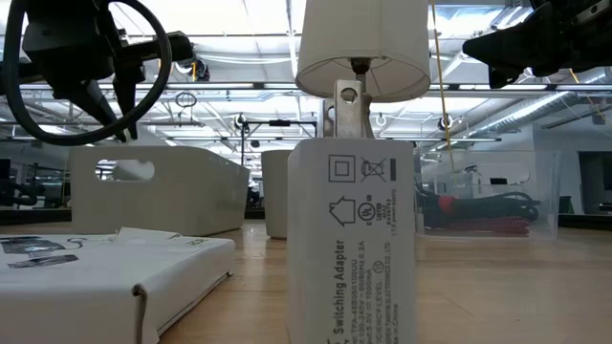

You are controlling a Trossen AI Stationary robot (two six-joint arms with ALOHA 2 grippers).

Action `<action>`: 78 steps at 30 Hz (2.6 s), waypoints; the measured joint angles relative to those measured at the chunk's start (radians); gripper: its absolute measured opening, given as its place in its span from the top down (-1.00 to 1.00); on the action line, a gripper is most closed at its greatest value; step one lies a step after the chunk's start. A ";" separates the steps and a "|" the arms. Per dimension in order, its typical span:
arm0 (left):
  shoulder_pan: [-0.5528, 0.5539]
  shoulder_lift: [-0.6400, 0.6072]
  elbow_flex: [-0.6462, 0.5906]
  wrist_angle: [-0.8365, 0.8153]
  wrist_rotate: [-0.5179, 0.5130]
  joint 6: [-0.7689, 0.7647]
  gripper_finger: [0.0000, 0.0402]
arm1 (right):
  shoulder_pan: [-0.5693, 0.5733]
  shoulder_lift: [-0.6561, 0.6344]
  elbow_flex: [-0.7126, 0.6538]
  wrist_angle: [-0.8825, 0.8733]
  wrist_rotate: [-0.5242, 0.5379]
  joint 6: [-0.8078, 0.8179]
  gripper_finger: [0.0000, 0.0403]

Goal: Pick and place items into bin
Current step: Put the top card reader box into the left gray bin, then put the card reader box into the left gray bin

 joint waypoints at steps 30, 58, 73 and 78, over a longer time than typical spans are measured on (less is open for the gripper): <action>-0.117 0.037 0.239 0.560 0.383 -0.919 0.22 | 0.000 0.000 0.001 0.055 -0.002 -0.022 1.00; 0.020 0.330 0.238 0.724 0.724 -0.930 0.22 | 0.000 0.000 0.001 0.043 -0.003 -0.026 1.00; 0.036 0.364 0.238 0.780 0.763 -0.877 0.48 | 0.000 0.000 0.001 0.023 -0.003 -0.020 1.00; 0.035 0.364 0.238 0.773 0.746 -0.813 0.93 | 0.000 0.000 0.001 0.024 -0.003 -0.021 1.00</action>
